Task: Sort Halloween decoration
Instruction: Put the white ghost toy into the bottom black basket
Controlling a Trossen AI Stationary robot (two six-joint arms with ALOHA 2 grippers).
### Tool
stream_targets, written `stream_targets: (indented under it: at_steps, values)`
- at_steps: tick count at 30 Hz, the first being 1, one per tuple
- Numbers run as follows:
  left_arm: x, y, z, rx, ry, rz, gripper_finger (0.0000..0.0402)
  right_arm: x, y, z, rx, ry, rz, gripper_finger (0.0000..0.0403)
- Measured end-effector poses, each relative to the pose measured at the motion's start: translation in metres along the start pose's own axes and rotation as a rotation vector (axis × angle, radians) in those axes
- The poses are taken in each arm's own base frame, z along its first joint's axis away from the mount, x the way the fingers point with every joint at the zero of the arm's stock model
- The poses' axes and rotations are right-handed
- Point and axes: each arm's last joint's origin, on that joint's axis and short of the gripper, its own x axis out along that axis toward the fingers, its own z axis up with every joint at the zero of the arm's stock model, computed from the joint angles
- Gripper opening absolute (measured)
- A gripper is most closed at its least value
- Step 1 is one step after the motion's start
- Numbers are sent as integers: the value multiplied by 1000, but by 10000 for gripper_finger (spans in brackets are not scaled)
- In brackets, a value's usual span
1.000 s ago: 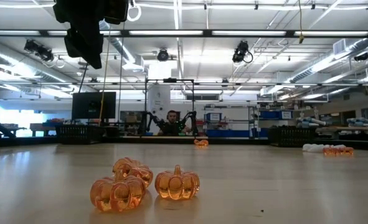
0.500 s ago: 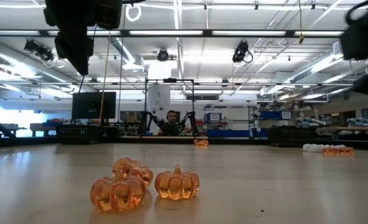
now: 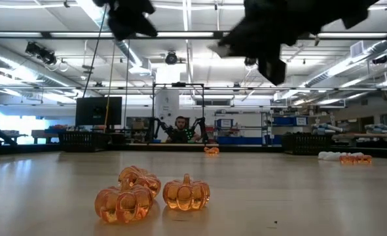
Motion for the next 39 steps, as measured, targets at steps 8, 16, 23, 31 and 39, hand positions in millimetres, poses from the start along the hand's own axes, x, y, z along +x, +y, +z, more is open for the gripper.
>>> stream_targets:
  at_steps: [8, 16, 23, 31, 39]
  values:
    - [-1, 6, 17, 191, -191, 186, 251, 1, -2, 33, 106, -162, 167, 62]
    - [7, 3, 27, 334, -272, 158, 298, 0, -3, 44, 125, -217, 223, 62]
    - [24, 0, 25, 379, -260, 127, 301, -1, -5, 48, 126, -230, 247, 62]
    - [26, 3, 26, 405, -268, 234, 274, -1, -5, 49, 146, -226, 254, 62]
    - [26, 3, 28, 508, -273, 249, 211, -1, -6, 50, 153, -228, 256, 62]
